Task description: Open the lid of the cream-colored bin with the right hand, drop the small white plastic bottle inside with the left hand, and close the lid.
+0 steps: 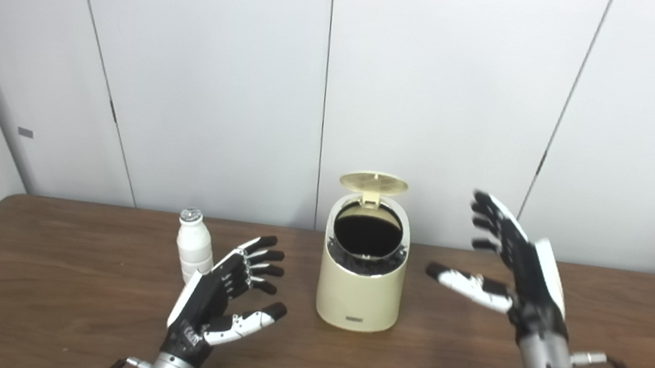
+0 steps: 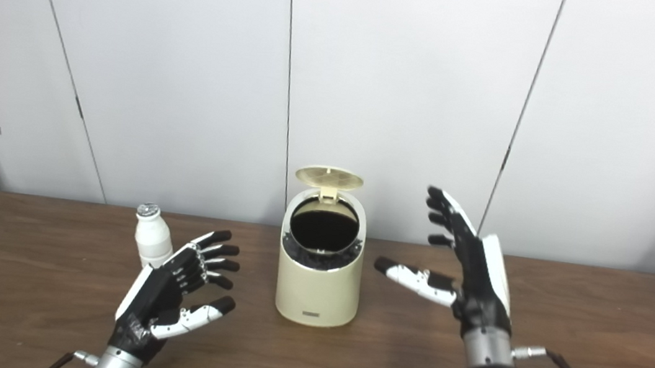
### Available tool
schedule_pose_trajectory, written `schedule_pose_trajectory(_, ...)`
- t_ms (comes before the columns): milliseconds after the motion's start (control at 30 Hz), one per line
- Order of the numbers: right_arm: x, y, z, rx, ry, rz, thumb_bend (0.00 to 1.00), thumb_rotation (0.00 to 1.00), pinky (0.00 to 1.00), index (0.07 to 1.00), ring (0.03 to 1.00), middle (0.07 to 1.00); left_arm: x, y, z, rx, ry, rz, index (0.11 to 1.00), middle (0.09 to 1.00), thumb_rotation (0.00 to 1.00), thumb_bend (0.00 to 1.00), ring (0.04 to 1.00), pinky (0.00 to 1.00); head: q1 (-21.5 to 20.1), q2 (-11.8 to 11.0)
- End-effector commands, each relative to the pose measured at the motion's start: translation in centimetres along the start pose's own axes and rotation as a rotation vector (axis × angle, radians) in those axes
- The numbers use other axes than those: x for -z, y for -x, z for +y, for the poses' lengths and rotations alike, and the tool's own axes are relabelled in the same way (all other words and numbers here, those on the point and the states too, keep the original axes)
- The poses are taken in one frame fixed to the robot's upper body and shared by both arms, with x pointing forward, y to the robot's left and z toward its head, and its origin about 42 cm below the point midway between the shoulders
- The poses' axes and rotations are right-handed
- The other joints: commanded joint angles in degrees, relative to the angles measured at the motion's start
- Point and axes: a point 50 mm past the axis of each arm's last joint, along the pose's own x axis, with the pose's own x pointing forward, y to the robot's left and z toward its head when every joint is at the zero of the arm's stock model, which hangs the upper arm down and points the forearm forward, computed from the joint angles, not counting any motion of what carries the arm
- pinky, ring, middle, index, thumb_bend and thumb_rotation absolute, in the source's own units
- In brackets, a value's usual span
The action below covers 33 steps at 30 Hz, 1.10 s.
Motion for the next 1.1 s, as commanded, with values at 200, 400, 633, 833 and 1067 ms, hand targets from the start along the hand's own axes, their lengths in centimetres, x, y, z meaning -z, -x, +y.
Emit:
schedule_pose_trajectory(200,1.7,1.9,-0.6,0.006,-0.036,-0.095,0.77,0.28,0.72,0.855,0.808,0.861,-0.7,-0.4,0.1,-0.001,-0.006,-0.043,0.856,0.784,0.18,0.70,0.718,0.60,0.07,0.03)
schedule_pose_trajectory(400,2.7,2.9,-0.1,-0.014,-0.043,-0.061,0.80,0.27,0.72,0.848,0.806,0.856,-0.9,-0.3,0.1,-0.002,0.003,-0.040,0.858,0.786,0.17,0.70,0.720,0.60,0.25,0.17)
schedule_pose_trajectory(633,2.9,3.4,0.4,0.001,-0.069,-0.043,0.81,0.27,0.73,0.849,0.802,0.853,-0.9,0.0,0.3,-0.001,-0.007,-0.043,0.850,0.778,0.16,0.70,0.714,0.59,0.13,0.15)
schedule_pose_trajectory(833,3.2,4.0,0.0,0.000,-0.070,-0.040,0.79,0.27,0.73,0.856,0.803,0.862,-2.5,1.0,1.1,-0.003,-0.060,-0.062,0.838,0.778,0.12,0.67,0.702,0.58,4.04,0.07)
schedule_pose_trajectory(1067,4.2,4.1,-1.4,0.011,-0.112,-0.047,0.76,0.18,0.77,0.866,0.821,0.879,-5.3,4.3,3.2,-0.115,-0.179,-0.012,0.700,0.699,0.00,0.62,0.638,0.53,10.76,-1.06)
